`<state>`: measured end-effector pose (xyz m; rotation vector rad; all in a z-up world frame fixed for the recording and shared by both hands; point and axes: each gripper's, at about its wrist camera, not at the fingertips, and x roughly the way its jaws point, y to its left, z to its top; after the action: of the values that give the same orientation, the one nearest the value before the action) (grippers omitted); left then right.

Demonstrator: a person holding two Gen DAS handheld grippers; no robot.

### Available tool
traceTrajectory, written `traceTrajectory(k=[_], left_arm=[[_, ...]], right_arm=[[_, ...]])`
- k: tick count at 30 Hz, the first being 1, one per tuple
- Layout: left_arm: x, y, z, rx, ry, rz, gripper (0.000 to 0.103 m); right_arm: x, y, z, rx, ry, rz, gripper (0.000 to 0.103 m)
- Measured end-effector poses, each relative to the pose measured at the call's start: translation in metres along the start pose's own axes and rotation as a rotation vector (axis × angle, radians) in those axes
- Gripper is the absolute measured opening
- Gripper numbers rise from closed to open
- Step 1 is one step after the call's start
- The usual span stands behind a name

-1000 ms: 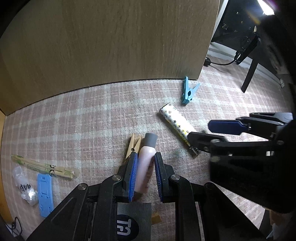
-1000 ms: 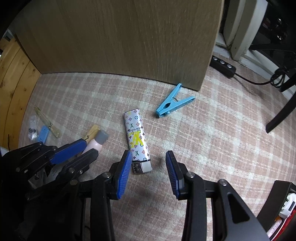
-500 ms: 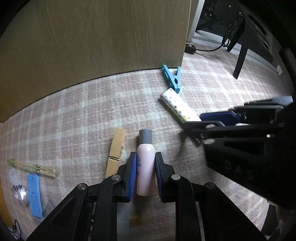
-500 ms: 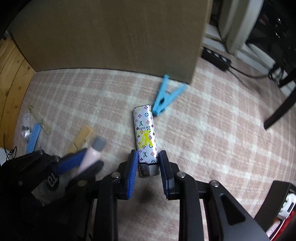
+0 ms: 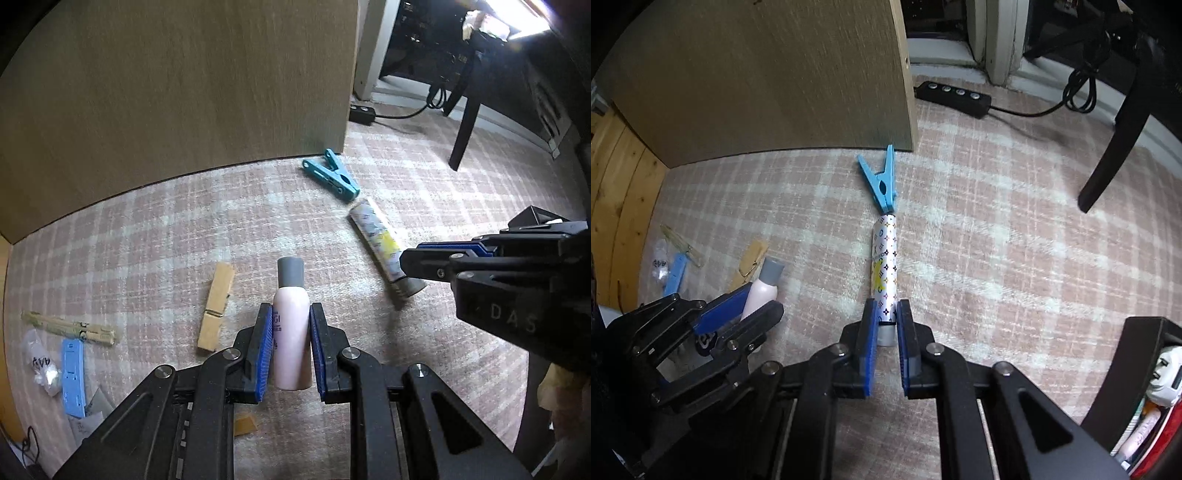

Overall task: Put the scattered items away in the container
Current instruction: 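Grasp another pink bottle with the left gripper while the right gripper grasps the patterned lighter, then carry the pink bottle and lighter to the tray and release both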

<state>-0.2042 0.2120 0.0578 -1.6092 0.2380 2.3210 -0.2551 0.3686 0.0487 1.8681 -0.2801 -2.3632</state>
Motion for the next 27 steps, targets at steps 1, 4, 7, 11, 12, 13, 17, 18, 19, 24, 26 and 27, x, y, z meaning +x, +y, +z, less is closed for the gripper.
traceTrajectory(k=[1, 4, 7, 11, 12, 13, 17, 18, 19, 24, 26, 27], left_arm=[[-0.001, 0.002, -0.001, -0.002, 0.0, 0.0, 0.018], [-0.002, 0.007, -0.001, -0.013, 0.0, 0.003, 0.018], [0.003, 0.015, -0.002, -0.027, 0.003, 0.002, 0.018], [0.005, 0.013, -0.003, -0.038, 0.004, -0.005, 0.018], [0.005, 0.013, -0.003, -0.037, 0.005, -0.006, 0.018], [0.006, 0.013, -0.003, -0.037, 0.007, -0.006, 0.018], [0.01, 0.011, -0.002, -0.047, 0.014, -0.016, 0.018], [0.01, 0.011, -0.002, -0.045, 0.015, -0.017, 0.018], [0.01, 0.011, -0.002, -0.042, 0.015, -0.016, 0.018], [0.011, 0.006, 0.0, -0.043, 0.009, -0.019, 0.018], [0.008, 0.001, 0.001, -0.04, 0.004, -0.022, 0.018], [0.006, -0.002, 0.002, -0.037, -0.001, -0.024, 0.018]], right_arm=[[0.001, 0.002, 0.001, -0.007, 0.0, -0.011, 0.01], [0.006, 0.005, 0.004, -0.015, 0.007, -0.021, 0.01], [0.008, 0.006, 0.008, -0.021, 0.006, -0.033, 0.011], [0.014, 0.009, 0.016, -0.043, 0.017, -0.072, 0.022], [0.016, 0.009, 0.018, -0.045, 0.02, -0.079, 0.022], [0.018, 0.01, 0.02, -0.046, 0.024, -0.082, 0.022], [0.024, 0.011, 0.025, -0.046, 0.026, -0.081, 0.023], [0.024, 0.011, 0.026, -0.042, 0.027, -0.08, 0.023], [0.024, 0.011, 0.027, -0.04, 0.027, -0.079, 0.023], [0.019, 0.004, 0.026, -0.002, 0.028, -0.04, 0.022], [0.013, 0.001, 0.024, 0.009, 0.015, -0.038, 0.022], [0.009, 0.0, 0.023, 0.012, 0.007, -0.035, 0.022]])
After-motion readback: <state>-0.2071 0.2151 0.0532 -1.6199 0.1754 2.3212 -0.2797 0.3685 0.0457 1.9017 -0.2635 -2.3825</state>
